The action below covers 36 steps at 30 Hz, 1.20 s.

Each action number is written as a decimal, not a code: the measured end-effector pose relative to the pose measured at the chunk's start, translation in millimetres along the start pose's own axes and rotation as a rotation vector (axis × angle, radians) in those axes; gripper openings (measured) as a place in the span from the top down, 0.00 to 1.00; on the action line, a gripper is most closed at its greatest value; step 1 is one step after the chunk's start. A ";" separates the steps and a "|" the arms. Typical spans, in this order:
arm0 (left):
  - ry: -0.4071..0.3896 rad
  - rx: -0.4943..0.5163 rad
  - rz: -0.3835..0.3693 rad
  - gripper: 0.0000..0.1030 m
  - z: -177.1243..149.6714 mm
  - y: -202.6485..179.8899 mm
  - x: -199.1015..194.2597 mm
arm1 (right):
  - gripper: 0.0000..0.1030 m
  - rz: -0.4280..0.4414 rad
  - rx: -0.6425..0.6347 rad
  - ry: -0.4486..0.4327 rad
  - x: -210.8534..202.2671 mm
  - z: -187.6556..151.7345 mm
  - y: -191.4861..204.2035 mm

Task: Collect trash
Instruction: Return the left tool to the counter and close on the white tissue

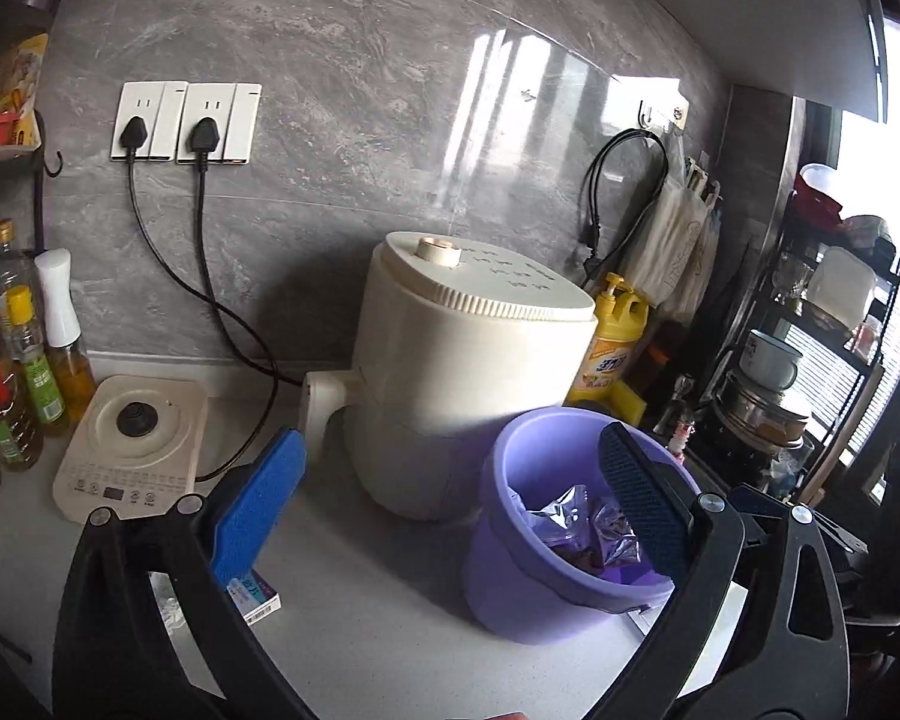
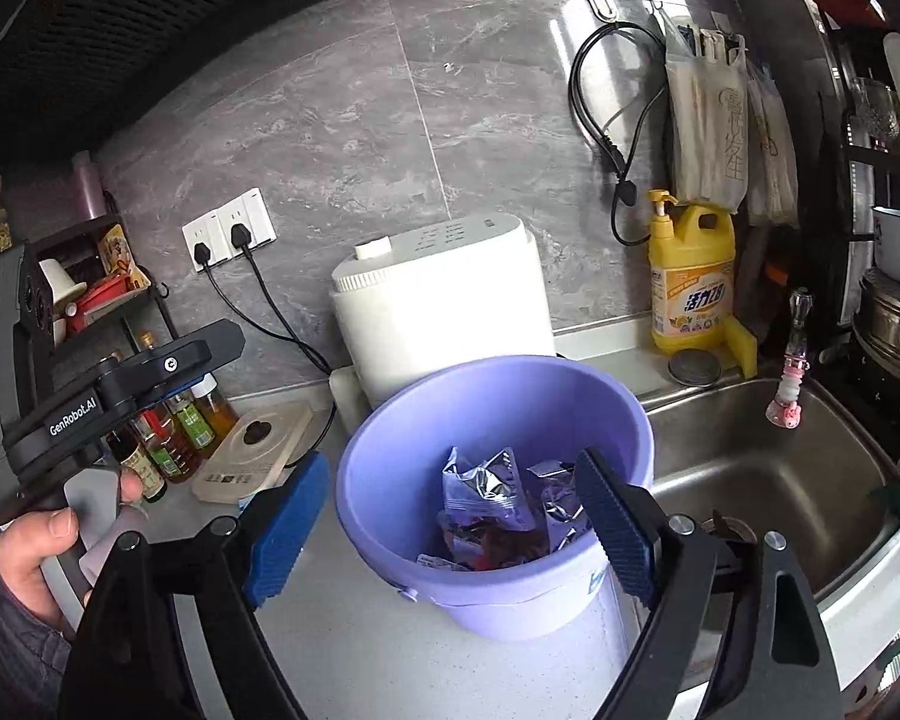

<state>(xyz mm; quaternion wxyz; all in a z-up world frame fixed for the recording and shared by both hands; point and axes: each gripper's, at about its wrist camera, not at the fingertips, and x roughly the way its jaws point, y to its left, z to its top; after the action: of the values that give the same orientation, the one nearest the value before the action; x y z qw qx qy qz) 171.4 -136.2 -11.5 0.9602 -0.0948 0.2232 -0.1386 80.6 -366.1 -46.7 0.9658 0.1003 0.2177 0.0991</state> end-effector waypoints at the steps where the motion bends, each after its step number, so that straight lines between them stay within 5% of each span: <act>1: -0.003 -0.011 0.025 0.06 -1.4 7.6 -4.7 | 0.16 0.018 -0.013 -0.001 3.3 -0.3 7.2; 6: -0.008 -0.055 0.136 0.06 -11.2 42.3 -27.7 | 0.07 0.119 -0.074 0.015 19.6 -1.5 41.8; 18: 0.051 -0.146 0.327 0.06 -36.8 111.0 -60.6 | 0.08 0.284 -0.175 0.101 58.6 -11.3 105.3; 26: 0.100 -0.162 0.348 0.06 -53.4 136.4 -60.3 | 0.08 0.338 -0.208 0.186 98.3 -21.7 134.9; 36: 0.243 -0.278 0.335 0.11 -92.6 182.3 -10.7 | 0.08 0.332 -0.262 0.333 163.5 -39.0 151.9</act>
<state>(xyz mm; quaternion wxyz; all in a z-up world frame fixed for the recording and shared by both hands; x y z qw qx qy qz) 160.9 28.0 -133.4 0.9136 -0.1702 0.3667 0.0441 185.7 -176.0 -110.7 0.8919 -0.0088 0.3396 0.2985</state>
